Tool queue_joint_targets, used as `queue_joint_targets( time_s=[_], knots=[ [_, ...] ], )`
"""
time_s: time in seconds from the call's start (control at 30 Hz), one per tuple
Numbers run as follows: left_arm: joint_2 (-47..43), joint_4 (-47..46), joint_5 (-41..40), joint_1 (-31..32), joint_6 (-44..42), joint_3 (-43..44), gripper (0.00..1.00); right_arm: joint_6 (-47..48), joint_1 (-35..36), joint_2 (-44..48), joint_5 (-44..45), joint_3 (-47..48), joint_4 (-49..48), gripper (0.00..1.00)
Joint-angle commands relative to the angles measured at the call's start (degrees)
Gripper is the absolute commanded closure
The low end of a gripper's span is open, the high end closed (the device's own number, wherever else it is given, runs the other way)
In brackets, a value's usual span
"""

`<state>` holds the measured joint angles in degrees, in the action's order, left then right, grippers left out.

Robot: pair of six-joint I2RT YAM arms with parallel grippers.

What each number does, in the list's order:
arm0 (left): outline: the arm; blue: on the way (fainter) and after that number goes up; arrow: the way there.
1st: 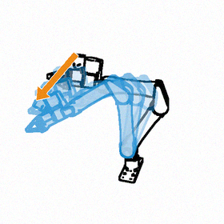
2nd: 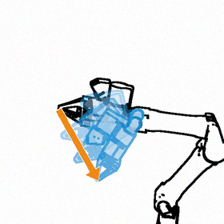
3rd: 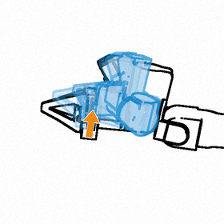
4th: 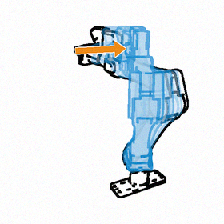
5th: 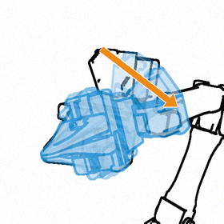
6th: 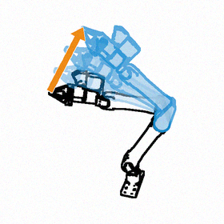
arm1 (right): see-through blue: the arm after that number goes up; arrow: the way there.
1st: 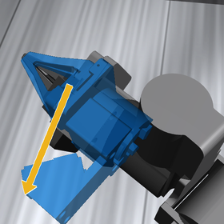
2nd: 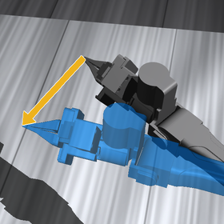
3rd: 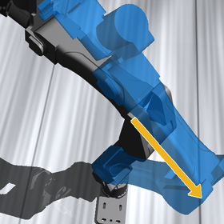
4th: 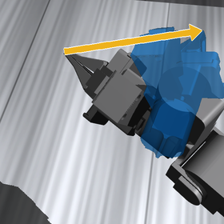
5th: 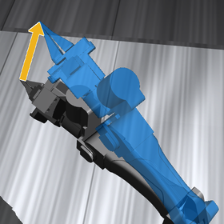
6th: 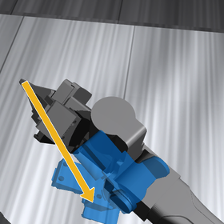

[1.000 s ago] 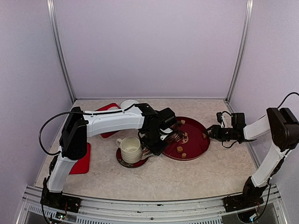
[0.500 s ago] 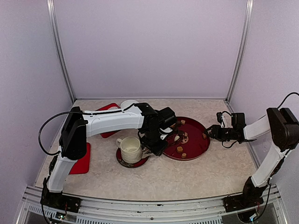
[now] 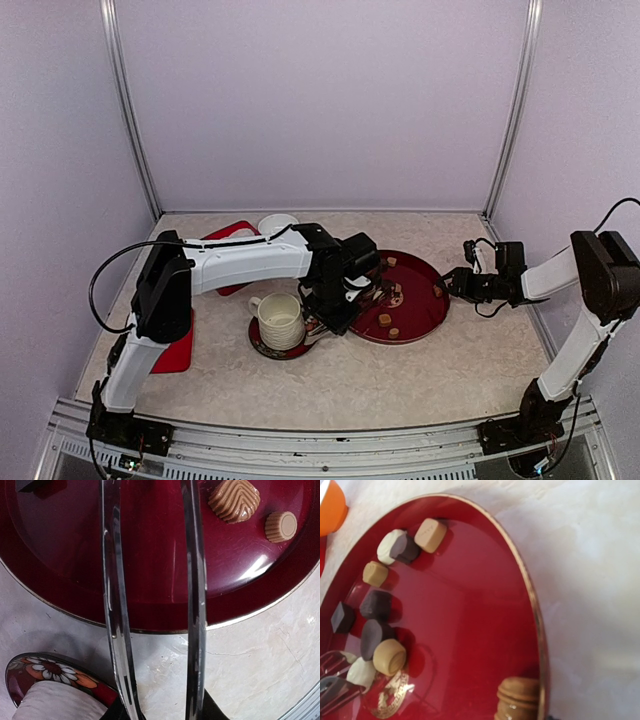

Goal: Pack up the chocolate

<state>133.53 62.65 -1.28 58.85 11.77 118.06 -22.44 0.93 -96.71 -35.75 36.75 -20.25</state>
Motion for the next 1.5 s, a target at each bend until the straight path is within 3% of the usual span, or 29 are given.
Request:
queue_joint_targets(
  time_s=[0.0,0.93,1.1,1.47],
  knots=[
    [1.01,0.45,0.86,-0.2,0.06,1.61,0.68,-0.34,-0.58,1.06,-1.63,-0.55,-2.08,0.45],
    [-6.55,1.6,-2.89,0.14,1.36,0.62,0.7,-0.59,-0.75,2.57,-1.96,-0.38,-1.62,0.45],
    [-6.51,1.66,-0.66,0.29,1.18,0.72,0.6,-0.68,-0.75,2.44,-1.96,-0.44,-1.78,0.45],
    [-3.82,3.57,0.98,1.4,4.67,1.78,0.58,-0.79,-0.75,3.14,-2.05,-0.82,-2.19,0.45]
  ],
)
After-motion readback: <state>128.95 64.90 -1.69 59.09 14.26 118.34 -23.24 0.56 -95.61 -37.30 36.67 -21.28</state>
